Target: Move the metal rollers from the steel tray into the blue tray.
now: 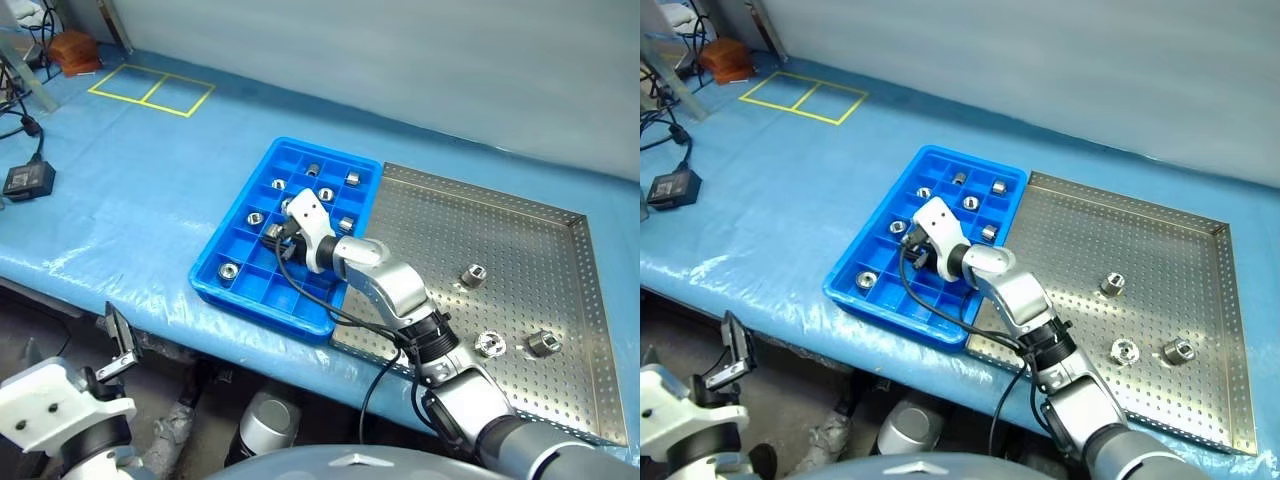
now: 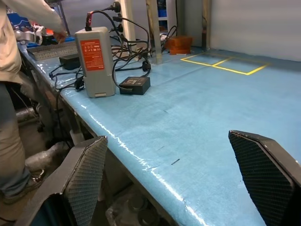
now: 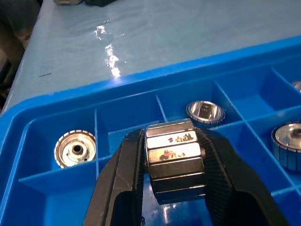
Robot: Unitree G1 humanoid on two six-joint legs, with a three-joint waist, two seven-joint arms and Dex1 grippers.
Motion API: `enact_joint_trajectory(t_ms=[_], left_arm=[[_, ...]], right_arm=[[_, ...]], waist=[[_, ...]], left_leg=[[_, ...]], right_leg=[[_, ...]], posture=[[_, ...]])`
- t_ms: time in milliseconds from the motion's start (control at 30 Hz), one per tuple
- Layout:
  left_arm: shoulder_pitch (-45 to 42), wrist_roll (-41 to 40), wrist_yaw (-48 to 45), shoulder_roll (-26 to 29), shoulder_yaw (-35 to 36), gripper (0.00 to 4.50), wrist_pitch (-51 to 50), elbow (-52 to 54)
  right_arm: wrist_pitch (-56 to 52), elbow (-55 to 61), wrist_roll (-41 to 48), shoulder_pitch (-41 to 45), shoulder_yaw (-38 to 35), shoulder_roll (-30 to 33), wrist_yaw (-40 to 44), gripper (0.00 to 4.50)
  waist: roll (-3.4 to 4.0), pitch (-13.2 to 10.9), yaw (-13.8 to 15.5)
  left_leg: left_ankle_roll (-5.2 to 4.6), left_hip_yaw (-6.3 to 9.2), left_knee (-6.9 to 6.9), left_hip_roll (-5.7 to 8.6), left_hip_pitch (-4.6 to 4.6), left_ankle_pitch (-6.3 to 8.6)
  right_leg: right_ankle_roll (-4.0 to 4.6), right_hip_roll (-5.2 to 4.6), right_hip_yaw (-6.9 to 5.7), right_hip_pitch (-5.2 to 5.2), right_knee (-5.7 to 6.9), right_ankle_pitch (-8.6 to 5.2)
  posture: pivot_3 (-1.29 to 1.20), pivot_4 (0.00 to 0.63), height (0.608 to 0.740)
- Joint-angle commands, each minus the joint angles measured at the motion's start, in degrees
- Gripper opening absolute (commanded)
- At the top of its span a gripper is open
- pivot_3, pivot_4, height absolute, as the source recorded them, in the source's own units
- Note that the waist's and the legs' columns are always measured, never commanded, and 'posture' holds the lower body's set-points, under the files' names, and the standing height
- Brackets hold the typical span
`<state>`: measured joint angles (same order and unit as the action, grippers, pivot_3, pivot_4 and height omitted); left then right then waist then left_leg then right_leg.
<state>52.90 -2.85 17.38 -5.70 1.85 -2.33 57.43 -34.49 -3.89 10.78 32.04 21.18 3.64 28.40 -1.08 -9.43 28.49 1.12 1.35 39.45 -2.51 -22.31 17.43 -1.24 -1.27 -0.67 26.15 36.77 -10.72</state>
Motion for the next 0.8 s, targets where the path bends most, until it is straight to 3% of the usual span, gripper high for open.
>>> enact_joint_trajectory(t_ms=[33, 233, 800], left_arm=[[-1.10, 0.14, -0.48, -0.90, 0.93, 4.48, -0.33, 2.57], [-2.24, -0.04, -0.91, -0.73, 1.53, 4.48, -1.29, 2.57], [-2.57, 0.25, -1.22, -1.63, 1.15, 4.48, -1.63, 2.57]], right_arm=[[-0.41, 1.95, -0.31, -0.80, 0.76, -0.46, 0.76, 1.29], [-1.43, 2.99, -0.15, -2.24, 1.94, -1.49, 1.35, 1.29], [-0.72, 1.26, 0.60, -1.57, 3.06, -9.58, 0.98, 1.29]], waist=[[0.00, 0.00, -0.86], [0.07, 0.02, -3.33], [0.10, 0.02, -8.72]], left_leg=[[0.01, 0.00, 0.02, 0.00, 0.01, 0.00], [0.01, 0.02, 0.03, -0.01, 0.53, 0.00], [0.00, 0.16, 0.02, -0.02, 0.58, 0.00]], right_leg=[[0.00, 0.00, 0.00, -0.01, 0.05, 0.00], [0.06, 0.00, 0.01, -0.49, 0.05, -0.06], [0.09, 0.04, 0.00, -0.58, 0.05, -0.08]], posture=[[0.44, 0.150, 0.740], [0.43, 0.150, 0.740], [0.45, 0.150, 0.740]])
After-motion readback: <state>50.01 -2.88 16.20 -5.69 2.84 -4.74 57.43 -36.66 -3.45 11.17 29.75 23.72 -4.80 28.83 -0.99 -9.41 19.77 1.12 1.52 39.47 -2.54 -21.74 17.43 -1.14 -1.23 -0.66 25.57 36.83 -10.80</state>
